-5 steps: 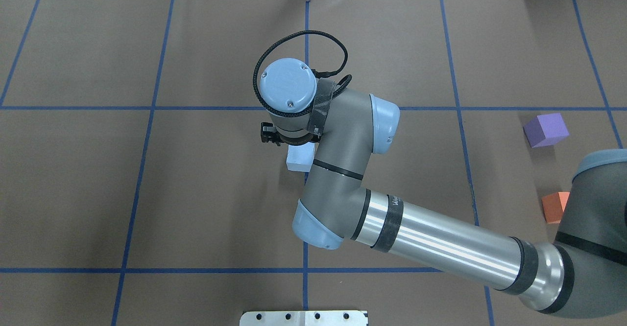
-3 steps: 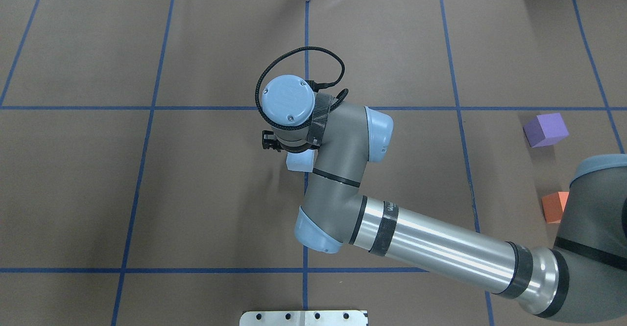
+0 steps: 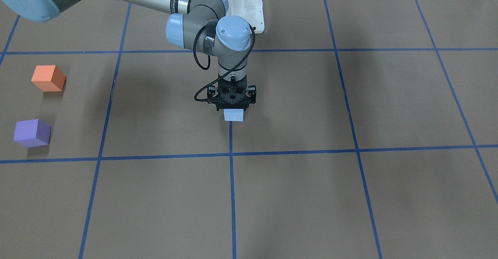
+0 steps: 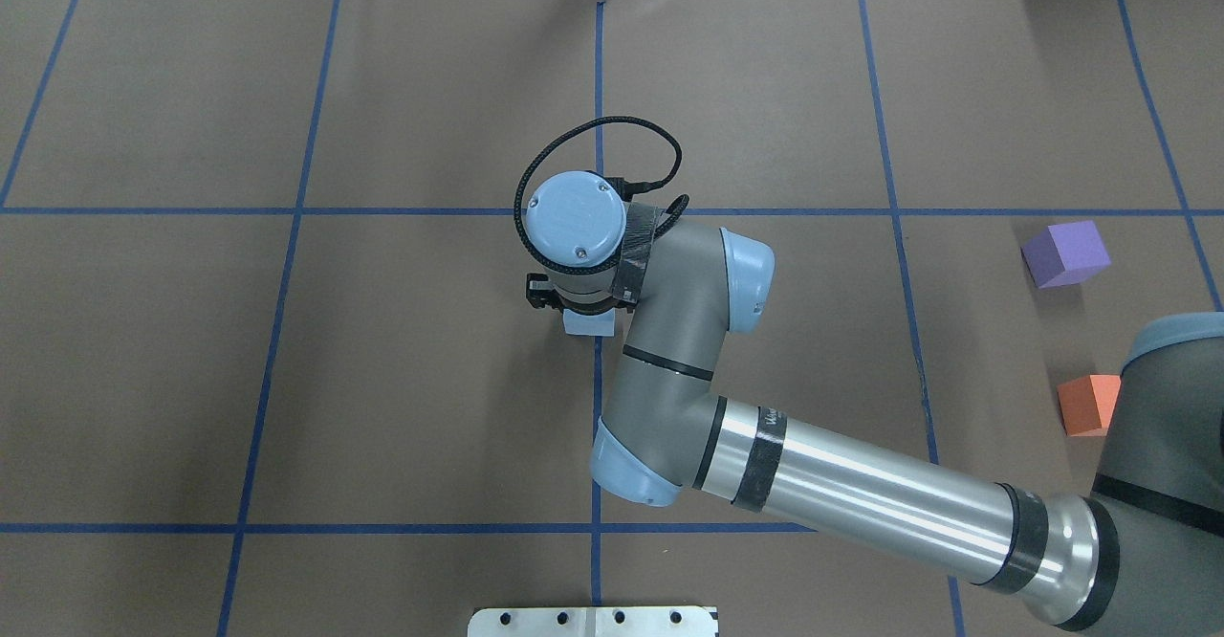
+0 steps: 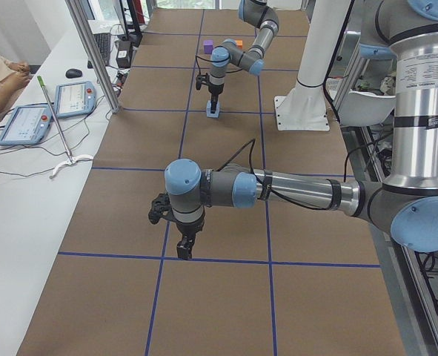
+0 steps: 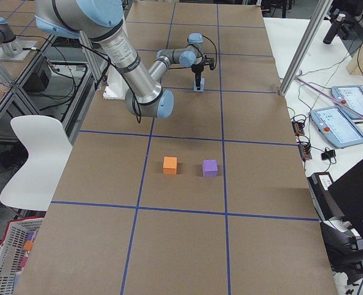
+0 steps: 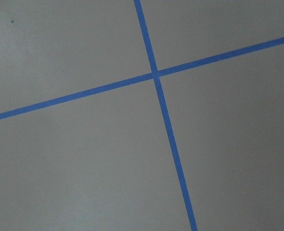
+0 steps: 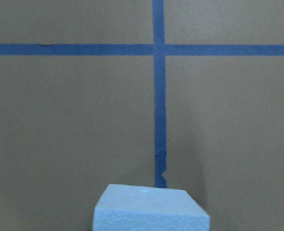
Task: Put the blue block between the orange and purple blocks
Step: 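Carry the light-blue cube with the right gripper toward the purple cube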
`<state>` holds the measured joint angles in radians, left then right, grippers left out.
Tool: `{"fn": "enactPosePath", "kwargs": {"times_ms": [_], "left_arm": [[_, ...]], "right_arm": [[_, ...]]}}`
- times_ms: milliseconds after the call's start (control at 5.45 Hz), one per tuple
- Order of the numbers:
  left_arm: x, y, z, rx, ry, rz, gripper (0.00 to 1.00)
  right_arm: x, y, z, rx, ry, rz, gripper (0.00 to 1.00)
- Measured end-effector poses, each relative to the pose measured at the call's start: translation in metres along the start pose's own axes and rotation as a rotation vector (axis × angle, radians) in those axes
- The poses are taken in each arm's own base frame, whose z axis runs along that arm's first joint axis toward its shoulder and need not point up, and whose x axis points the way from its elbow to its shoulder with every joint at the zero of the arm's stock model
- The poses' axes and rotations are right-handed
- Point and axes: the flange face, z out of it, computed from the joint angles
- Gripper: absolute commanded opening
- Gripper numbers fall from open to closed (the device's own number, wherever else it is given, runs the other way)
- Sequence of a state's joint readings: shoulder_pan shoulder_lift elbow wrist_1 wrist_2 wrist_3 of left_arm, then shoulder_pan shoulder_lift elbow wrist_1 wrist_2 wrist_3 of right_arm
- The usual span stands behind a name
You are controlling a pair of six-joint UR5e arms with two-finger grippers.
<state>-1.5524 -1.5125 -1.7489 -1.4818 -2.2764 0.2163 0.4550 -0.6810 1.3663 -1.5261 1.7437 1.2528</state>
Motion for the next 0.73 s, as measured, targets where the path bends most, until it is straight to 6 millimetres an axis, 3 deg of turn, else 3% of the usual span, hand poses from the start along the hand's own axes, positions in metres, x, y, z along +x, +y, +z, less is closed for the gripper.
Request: {"fn": "enactPosePath", "kwargs": {"times_ms": [183,367,550,734], "left_arm": [[0.000,0.000,0.000,-0.001,0.000,0.000,1.00],[-0.001,0.000,0.001,-0.002,0.000,-0.002,1.00],[-0.003,0.004,0.005,-0.010,0.002,-0.010,1.00],[-0.006,0.011,0.010,-0.019,0.015,-0.023,1.00]], "right_arm": [[0.001,-0.004,-0.010,0.007,-0.016,0.000,0.00],[0.021,-0.020,-0.030,0.021,-0.042,0.010,0.00],[0.075,-0.042,-0.055,0.030,-0.075,0.008,0.00],[0.155,-0.067,-0.086,0.028,-0.096,-0.024,0.00]]}}
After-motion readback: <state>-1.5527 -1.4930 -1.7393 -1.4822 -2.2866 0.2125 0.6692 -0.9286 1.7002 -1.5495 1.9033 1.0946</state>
